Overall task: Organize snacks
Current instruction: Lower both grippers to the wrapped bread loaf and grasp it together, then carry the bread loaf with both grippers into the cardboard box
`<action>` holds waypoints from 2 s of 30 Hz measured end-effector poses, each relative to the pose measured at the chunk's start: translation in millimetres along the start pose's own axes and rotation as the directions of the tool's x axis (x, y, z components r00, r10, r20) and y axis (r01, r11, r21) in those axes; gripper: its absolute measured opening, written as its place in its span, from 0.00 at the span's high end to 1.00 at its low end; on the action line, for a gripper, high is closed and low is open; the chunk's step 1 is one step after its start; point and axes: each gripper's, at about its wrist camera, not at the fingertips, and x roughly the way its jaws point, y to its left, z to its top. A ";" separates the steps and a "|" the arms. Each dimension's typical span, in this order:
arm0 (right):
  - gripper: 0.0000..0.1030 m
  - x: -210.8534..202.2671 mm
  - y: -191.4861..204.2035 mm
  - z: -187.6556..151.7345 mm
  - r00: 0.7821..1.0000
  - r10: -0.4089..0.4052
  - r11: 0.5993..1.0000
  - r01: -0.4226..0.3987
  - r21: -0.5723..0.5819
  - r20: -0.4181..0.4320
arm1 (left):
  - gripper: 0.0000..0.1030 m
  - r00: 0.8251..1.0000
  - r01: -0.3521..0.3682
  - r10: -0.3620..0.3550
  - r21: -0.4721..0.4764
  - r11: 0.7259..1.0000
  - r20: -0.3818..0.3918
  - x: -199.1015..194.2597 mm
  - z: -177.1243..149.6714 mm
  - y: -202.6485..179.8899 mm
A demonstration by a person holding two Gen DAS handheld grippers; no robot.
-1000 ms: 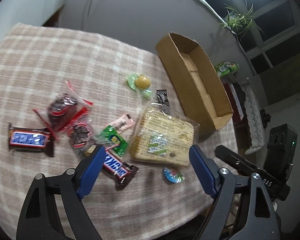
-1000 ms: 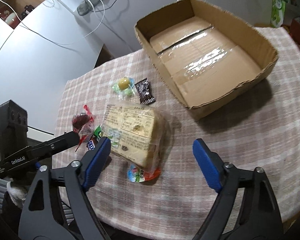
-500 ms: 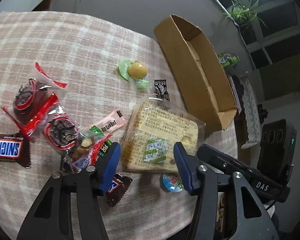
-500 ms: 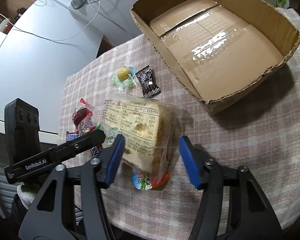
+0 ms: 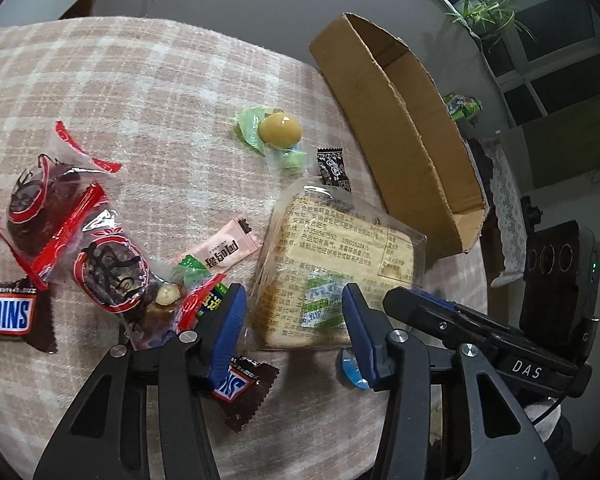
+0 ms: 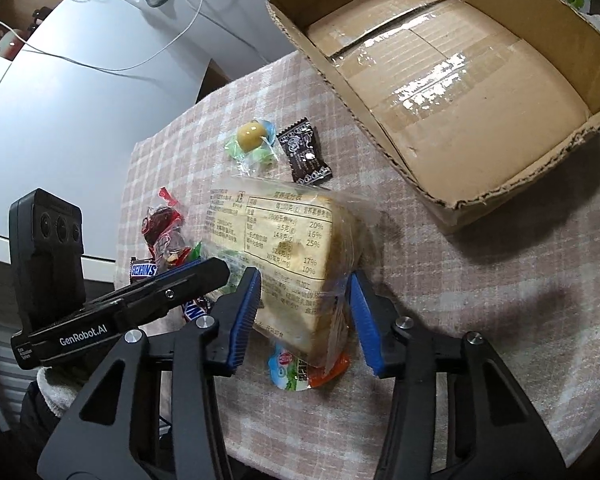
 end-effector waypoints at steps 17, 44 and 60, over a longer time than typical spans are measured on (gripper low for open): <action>0.55 -35.9 14.5 7.8 0.998 0.048 0.998 -0.047 -0.031 0.047 | 0.54 0.998 -0.007 0.004 0.058 0.998 0.062 -26.8 0.7 -31.8; 0.55 -115.4 -46.2 64.0 0.970 -0.029 0.999 0.023 0.028 0.242 | 0.54 0.988 0.011 -0.052 0.275 0.961 0.143 -10.8 66.0 -139.4; 0.55 -92.9 -89.7 91.7 0.972 -0.096 0.995 0.095 0.018 0.215 | 0.54 0.994 -0.041 0.008 0.309 0.950 0.106 47.6 85.8 -160.1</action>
